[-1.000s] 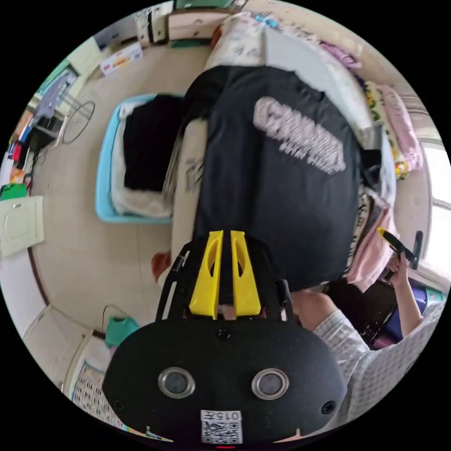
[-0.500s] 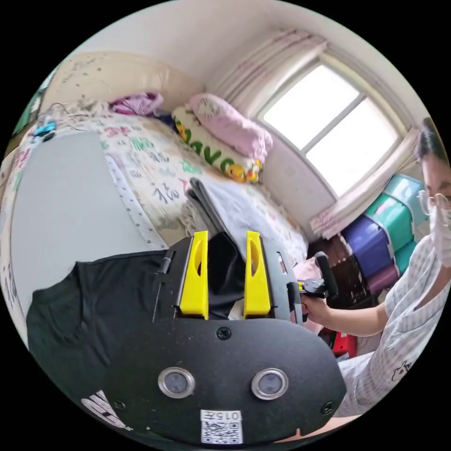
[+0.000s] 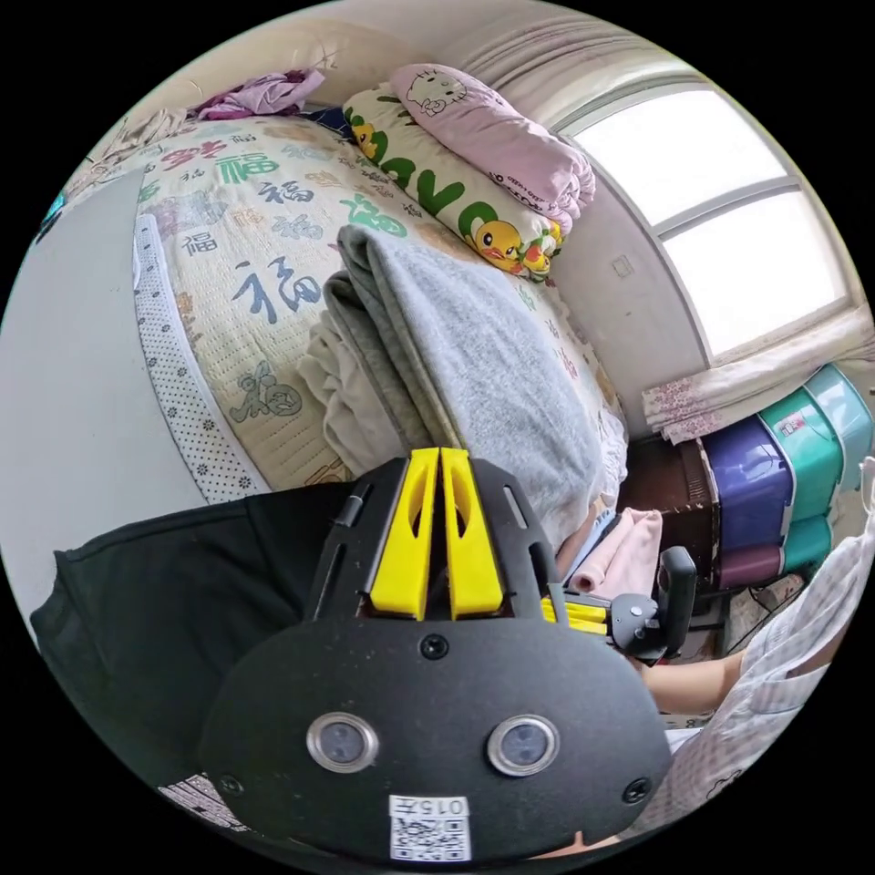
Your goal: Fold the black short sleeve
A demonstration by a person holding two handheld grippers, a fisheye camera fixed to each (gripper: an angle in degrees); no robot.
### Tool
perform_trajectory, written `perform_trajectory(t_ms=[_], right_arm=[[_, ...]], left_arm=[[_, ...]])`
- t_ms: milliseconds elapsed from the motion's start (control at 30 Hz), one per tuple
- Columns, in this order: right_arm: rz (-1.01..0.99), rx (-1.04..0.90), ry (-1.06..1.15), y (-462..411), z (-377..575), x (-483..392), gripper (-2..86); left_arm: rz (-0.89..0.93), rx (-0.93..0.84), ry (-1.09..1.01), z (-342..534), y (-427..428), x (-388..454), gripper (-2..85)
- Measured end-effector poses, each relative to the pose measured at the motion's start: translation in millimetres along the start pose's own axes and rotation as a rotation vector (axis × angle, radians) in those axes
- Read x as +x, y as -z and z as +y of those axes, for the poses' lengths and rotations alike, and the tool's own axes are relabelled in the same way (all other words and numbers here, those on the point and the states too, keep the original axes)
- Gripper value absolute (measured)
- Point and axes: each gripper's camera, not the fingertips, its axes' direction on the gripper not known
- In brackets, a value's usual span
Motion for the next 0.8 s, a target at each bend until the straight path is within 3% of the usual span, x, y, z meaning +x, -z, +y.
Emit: perform_trajectory(t_ms=[267, 533, 700, 800], right_arm=[[-0.181, -0.013, 0.282, 54.1, 11.3, -34.5, 0.5], [-0.239, -0.265, 0.448, 13.8, 26.2, -85.6, 0.5], [-0.193, -0.383, 0.400, -4.4, 24.6, -83.5, 3.8], [-0.198, -0.324, 0.274, 11.6, 8.5, -54.7, 6.3]], left_arm=[[-0.145, 0.162, 0.108, 53.9, 98.4, 2.5, -0.6], [-0.359, 0.056, 0.334, 140.3, 128.4, -22.5, -0.5], [-0.323, -0.077, 0.454, 163.0, 112.6, -49.3, 1.5], [-0.300, -0.017, 0.428, 148.2, 123.6, -53.6, 5.2]])
